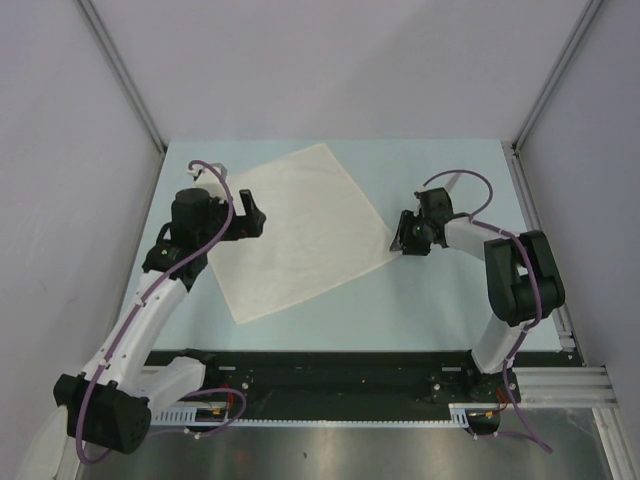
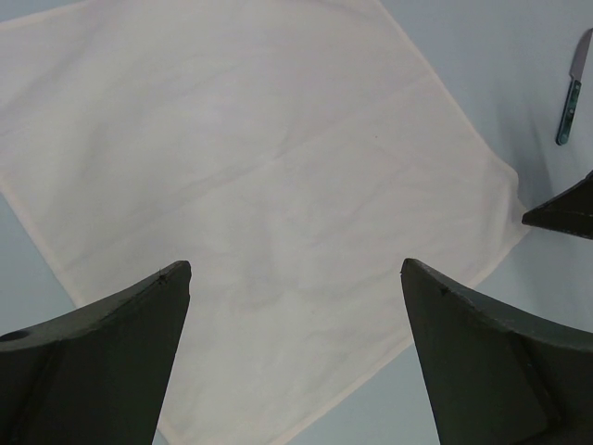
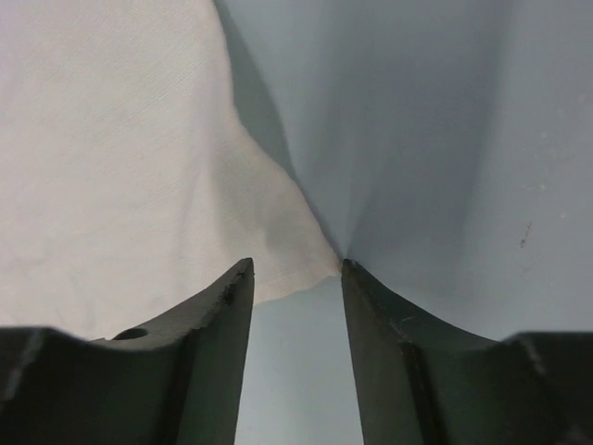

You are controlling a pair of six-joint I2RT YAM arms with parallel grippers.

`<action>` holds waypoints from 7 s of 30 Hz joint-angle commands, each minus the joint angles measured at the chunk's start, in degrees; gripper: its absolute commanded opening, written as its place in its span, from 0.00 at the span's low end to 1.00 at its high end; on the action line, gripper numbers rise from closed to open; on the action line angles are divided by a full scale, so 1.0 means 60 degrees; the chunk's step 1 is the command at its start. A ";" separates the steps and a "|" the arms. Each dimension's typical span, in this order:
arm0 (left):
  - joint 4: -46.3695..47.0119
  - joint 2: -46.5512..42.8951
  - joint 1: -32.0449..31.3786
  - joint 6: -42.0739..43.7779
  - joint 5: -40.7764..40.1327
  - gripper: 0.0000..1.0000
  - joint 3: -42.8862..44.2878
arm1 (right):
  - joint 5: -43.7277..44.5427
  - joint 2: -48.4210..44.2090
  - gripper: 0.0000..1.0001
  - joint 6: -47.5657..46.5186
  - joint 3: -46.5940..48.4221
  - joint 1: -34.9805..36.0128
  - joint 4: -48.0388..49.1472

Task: Fold the napkin, place the utensils inside, and roll it up
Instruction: Flatten the napkin out, then fold the napkin

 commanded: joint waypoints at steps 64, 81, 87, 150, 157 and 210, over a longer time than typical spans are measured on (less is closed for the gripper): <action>0.0089 -0.0738 0.0359 0.0420 -0.0856 1.00 -0.0193 | 0.3348 0.0539 0.00 -0.0675 0.5269 0.2394 -0.2336; 0.0104 -0.0914 0.1326 0.0259 -0.1736 1.00 -0.0266 | 0.0401 0.6681 0.00 0.1785 0.9914 0.4756 0.3565; 0.0133 -0.0914 0.1356 0.0259 -0.1721 1.00 -0.0281 | 0.0283 0.7837 0.00 0.2402 1.0939 0.4975 0.4522; 0.0162 -0.0870 0.1400 0.0244 -0.1575 1.00 -0.0310 | 0.3579 1.1779 0.00 0.4615 1.4924 0.6265 0.8728; 0.0162 -0.0870 0.1414 0.0244 -0.1574 1.00 -0.0310 | 0.3813 1.1897 0.00 0.4614 1.4997 0.6251 0.8626; 0.1334 0.5428 0.2878 -0.0942 -0.0081 0.89 0.1944 | -0.1915 0.6885 0.66 0.2813 0.8563 0.0670 0.4616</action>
